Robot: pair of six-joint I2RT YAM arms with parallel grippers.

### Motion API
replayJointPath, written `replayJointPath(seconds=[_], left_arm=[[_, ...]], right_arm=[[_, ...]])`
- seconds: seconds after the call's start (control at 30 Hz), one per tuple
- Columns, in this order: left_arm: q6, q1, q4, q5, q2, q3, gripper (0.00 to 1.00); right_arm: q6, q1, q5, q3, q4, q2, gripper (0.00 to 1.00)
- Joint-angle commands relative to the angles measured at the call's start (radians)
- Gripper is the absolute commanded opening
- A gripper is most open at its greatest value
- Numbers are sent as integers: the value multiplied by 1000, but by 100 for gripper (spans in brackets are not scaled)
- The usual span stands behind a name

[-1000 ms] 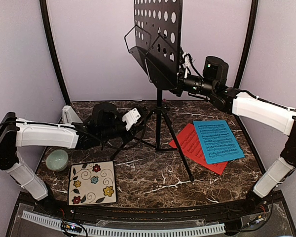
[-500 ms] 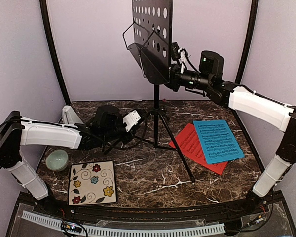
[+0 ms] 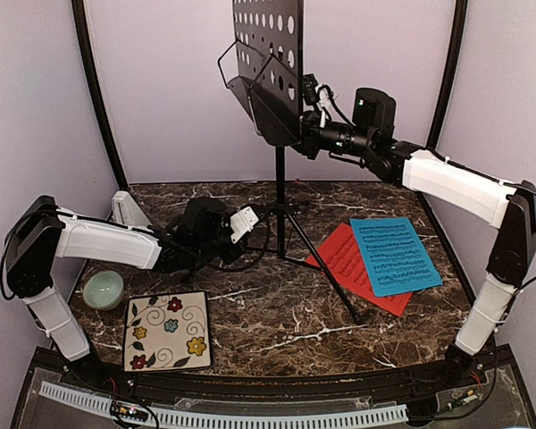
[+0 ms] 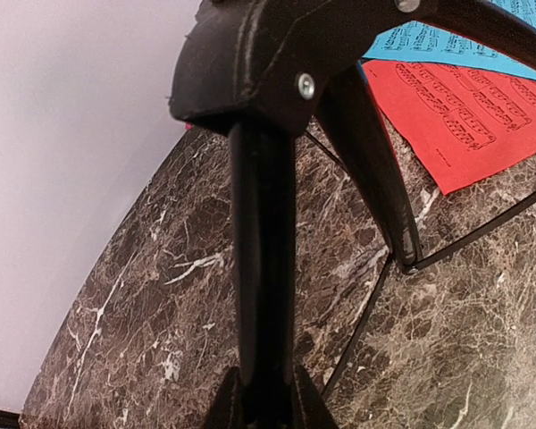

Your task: Set up the instrument practice props

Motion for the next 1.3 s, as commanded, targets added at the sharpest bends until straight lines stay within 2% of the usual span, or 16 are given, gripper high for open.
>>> replayJointPath(seconds=[0.0,0.07,0.27,0.77,0.87,0.93,1.07,1.13,1.27], left_arm=[[-28,23,-33,-62,17,11,0],[-26,25,-33,-58,20,13,0],[-35,24,-26,-21,18,13,0],[-54,23,-24,44,-2,-14,2],[-68,23,-34,51,-14,-15,18],[-78,23,-40,61,-23,-17,32],[-96,23,-59,130,-68,-26,58],[-101,25,-50,161,-103,-38,64],[-116,26,-67,227,-170,-40,70]], right_arm=[[37,-4,-22,61,307,-50,4],[38,-6,-16,41,312,-53,8],[45,-8,6,-50,348,-83,29],[73,-10,39,-210,408,-139,67],[84,-9,49,-250,426,-170,74],[89,-9,49,-267,431,-179,88],[99,-10,55,-300,437,-195,95],[105,-10,56,-319,444,-205,96],[105,-9,59,-347,440,-221,97]])
